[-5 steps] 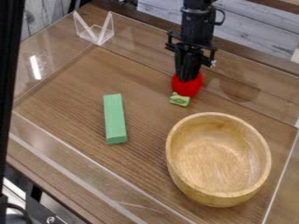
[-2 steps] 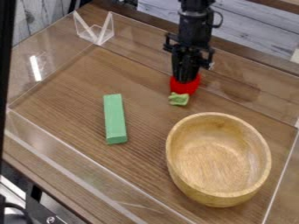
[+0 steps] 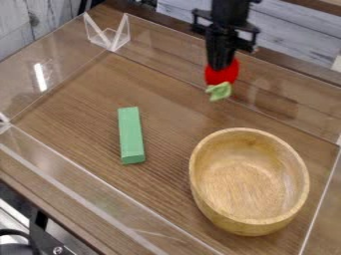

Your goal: Move the red object to the right side of the table

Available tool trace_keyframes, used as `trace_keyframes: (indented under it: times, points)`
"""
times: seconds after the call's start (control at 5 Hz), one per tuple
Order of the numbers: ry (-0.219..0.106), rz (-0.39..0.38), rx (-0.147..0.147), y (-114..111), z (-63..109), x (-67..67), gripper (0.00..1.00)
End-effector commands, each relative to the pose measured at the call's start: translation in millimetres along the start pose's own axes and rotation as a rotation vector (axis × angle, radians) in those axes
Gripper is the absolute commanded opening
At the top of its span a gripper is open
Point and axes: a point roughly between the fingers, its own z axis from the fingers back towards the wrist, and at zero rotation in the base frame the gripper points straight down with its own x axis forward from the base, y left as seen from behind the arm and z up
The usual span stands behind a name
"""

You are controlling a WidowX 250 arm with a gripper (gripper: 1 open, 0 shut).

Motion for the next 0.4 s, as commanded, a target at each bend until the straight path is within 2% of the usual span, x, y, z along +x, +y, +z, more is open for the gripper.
trace_keyframes:
  times: [0.0,0.2]
  points:
    - [-0.075,-0.060,0.007,-29,18.8,10.5,0.00]
    - [-0.062,-0.001,-0.005,-27,5.9,10.3,0.00]
